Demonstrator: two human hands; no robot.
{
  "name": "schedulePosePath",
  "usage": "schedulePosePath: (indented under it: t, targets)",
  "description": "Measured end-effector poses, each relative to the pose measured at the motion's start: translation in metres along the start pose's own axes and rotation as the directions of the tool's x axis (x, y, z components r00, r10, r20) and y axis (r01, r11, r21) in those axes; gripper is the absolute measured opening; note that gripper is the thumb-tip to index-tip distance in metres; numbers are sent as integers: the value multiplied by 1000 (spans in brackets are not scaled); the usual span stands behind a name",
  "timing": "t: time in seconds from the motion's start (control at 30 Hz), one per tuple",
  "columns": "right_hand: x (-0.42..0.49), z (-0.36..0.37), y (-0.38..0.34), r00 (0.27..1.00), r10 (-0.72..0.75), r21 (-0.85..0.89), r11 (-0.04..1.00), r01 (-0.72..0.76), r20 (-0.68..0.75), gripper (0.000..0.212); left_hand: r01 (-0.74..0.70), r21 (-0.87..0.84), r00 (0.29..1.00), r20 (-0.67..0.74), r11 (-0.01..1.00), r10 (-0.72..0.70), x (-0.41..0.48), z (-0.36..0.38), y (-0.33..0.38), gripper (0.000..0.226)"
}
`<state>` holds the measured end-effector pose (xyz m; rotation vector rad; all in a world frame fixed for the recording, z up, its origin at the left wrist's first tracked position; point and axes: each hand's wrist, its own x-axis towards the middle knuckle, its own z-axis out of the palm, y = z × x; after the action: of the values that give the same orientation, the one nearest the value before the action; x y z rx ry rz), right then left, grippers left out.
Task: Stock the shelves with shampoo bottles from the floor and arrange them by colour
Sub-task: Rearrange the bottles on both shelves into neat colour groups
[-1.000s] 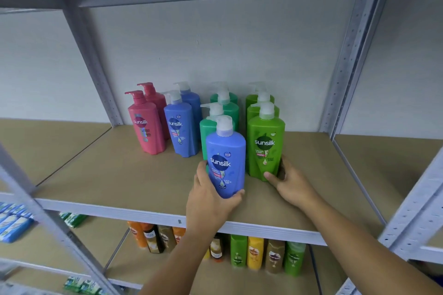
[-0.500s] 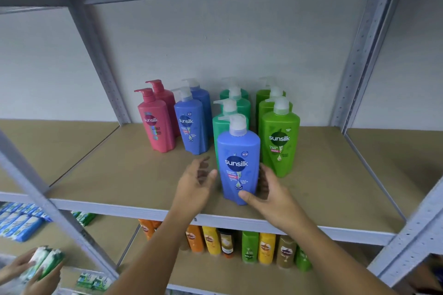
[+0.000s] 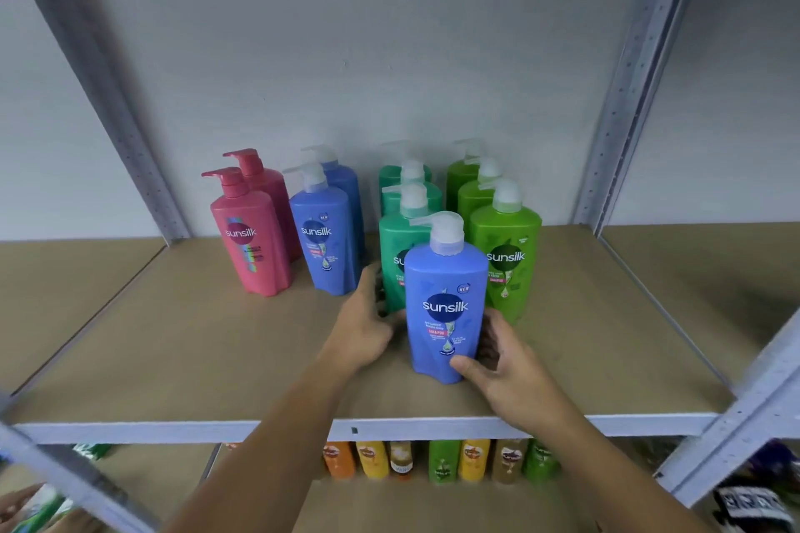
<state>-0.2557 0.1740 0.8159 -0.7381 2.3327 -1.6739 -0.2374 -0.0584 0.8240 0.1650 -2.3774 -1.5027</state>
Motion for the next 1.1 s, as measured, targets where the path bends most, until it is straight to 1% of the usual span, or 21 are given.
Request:
schedulePosePath:
  t: [0.13, 0.27, 0.37, 0.5, 0.6, 0.73, 0.83, 0.93, 1.1]
  targets:
    - [0, 0, 2, 1000, -8, -5, 1000, 8, 14, 53, 2, 12, 1000, -2, 1000, -1, 1, 0, -3, 62]
    - [-3, 0, 2, 999, -26, -23, 999, 26, 29, 57, 25, 77, 1000, -16, 997, -24, -4, 0, -5, 62]
    - [-1, 0, 3, 999, -37, -64, 997, 39, 38, 57, 37, 226, 999, -22, 973, -33, -14, -5, -6, 64]
    - [2, 4, 0, 997, -51, -87, 995, 56, 56, 54, 48, 483, 999, -31, 875, -38, -39, -16, -12, 57]
    - [6, 13, -3, 995, -71, -102, 992, 78, 76, 55, 52, 598, 998, -14, 800, -55, -57, -31, -23, 52]
    - [13, 34, -7, 991, -95, -96, 990, 104, 98, 51, 81, 661, 995, -15, 746, -95, -75, -53, -34, 57]
    - [18, 51, -13, 988, -100, -75, 991, 109, 114, 54, 85, 702, 993, -5, 707, -115, -84, -68, -39, 57]
    - [23, 66, -17, 989, -95, -77, 992, 105, 115, 55, 82, 703, 990, 24, 706, -140, -87, -82, -47, 60]
    - [30, 92, -23, 993, -79, -82, 993, 87, 89, 57, 35, 719, 990, 70, 694, -123, -77, -108, -59, 63]
